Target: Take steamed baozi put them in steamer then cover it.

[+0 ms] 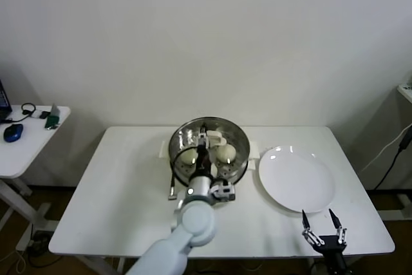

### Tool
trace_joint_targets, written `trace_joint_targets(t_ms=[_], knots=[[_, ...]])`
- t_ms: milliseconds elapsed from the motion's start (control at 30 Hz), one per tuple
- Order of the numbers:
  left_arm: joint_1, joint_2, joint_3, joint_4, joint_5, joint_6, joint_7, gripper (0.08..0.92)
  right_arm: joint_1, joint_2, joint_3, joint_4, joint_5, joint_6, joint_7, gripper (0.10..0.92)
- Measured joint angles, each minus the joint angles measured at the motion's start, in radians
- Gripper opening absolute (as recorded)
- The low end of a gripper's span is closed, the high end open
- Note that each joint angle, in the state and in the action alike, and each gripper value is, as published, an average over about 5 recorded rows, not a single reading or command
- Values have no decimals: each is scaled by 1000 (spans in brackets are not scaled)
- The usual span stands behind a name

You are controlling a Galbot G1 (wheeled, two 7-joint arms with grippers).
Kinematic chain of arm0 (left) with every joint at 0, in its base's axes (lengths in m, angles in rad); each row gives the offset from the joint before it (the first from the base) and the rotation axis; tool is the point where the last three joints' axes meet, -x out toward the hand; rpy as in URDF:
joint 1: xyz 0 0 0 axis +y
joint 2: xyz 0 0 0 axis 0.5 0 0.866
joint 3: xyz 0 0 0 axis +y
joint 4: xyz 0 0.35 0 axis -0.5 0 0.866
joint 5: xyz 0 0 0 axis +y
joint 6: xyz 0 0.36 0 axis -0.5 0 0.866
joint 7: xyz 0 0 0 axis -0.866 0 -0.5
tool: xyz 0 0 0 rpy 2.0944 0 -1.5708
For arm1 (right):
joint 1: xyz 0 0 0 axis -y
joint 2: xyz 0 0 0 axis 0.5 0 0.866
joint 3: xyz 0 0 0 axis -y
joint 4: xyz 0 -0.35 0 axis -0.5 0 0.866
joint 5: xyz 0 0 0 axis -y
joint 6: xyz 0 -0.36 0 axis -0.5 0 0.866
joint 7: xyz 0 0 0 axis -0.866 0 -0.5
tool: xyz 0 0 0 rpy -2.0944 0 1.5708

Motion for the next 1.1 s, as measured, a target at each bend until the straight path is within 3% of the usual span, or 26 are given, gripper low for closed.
trace_joint_targets(t_ms=[200,467,667,900,1100], knots=[[14,88,-2,-111,-162,0,-37,800,10,-2,-11,3,7,-11,16,823],[119,192,-93,-226,-440,1,-147,822,28,-7,-11,30,14,-30,45,823],[249,210,-282,-271,-708,-29,-237,823,41,-7,-16,40,21,-42,58,823],[404,201,-538,-252,-1085,-275,-296,823,50,-6,-24,36,18,-42,62,823],[521,191,-658,-197,-1354,-540,-297,823,57,-2,-26,21,9,-45,66,823]])
